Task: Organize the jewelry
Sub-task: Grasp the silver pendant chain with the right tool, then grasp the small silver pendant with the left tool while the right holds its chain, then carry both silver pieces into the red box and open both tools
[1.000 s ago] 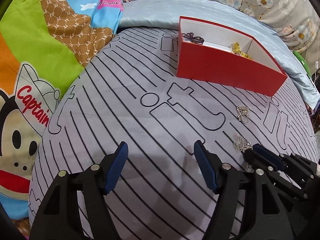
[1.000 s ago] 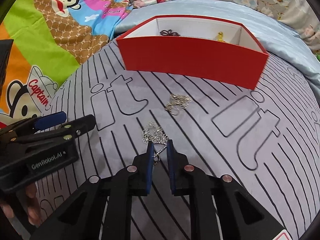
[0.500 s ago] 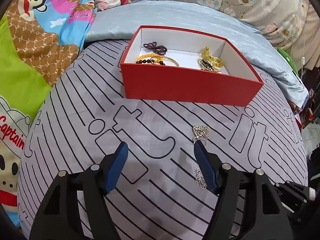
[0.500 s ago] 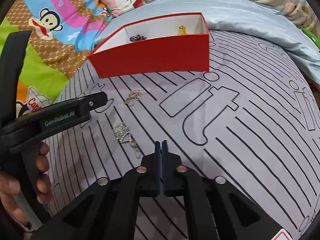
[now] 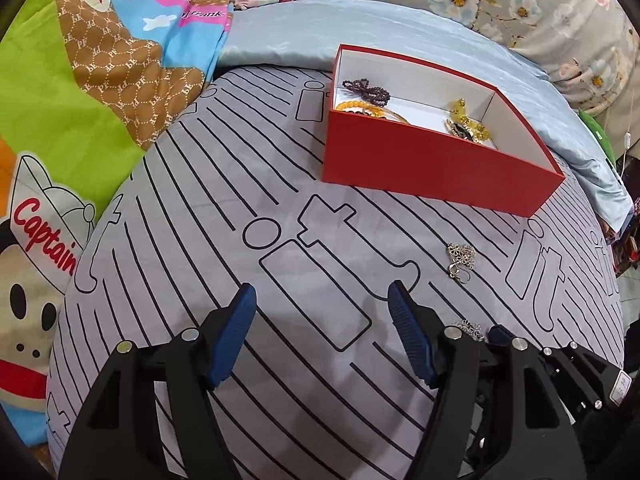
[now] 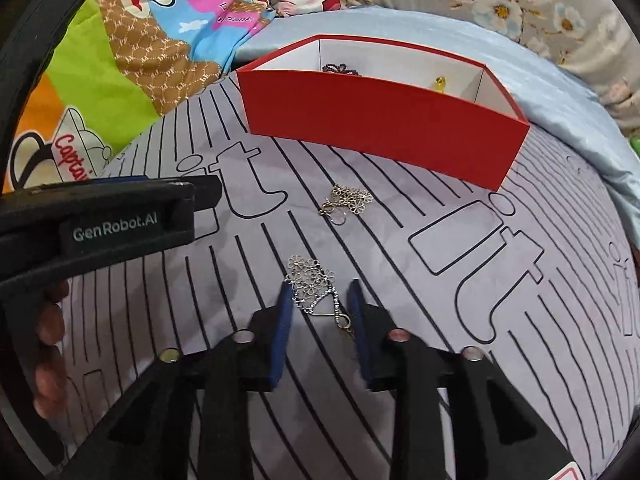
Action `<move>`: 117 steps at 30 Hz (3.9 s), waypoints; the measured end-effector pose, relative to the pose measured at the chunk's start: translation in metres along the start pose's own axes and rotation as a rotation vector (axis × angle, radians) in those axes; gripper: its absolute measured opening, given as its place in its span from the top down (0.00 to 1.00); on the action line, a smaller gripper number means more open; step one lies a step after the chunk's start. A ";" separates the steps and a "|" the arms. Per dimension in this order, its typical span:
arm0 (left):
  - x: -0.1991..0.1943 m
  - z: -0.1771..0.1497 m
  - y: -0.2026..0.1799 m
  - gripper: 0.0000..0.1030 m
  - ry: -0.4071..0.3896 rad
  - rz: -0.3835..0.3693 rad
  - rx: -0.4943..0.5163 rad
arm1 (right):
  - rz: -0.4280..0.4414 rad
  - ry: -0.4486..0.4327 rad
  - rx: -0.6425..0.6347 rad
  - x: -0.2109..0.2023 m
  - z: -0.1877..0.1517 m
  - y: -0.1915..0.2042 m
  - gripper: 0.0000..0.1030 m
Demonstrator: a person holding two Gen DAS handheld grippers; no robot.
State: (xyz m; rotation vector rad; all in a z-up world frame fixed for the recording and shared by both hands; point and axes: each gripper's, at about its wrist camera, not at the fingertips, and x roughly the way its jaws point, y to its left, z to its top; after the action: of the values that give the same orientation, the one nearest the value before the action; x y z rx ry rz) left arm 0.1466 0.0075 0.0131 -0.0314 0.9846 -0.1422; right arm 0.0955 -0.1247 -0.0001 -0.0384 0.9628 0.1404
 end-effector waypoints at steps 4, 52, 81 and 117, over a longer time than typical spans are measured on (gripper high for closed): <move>0.001 0.001 -0.004 0.37 0.002 -0.019 0.005 | 0.012 0.004 0.034 -0.003 -0.002 -0.011 0.82; -0.008 0.007 -0.052 1.00 -0.005 -0.212 0.093 | 0.047 -0.093 0.240 -0.065 -0.004 -0.076 0.86; -0.006 0.001 -0.067 1.00 -0.025 -0.216 0.140 | 0.059 -0.095 0.255 -0.067 -0.004 -0.077 0.86; -0.098 0.150 -0.063 1.00 -0.306 -0.246 0.137 | 0.104 -0.344 0.164 -0.117 0.155 -0.094 0.86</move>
State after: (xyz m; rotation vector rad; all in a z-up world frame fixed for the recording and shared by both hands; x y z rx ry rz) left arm 0.2111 -0.0474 0.1825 -0.0473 0.6615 -0.4178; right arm 0.1690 -0.2148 0.1813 0.1819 0.6303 0.1581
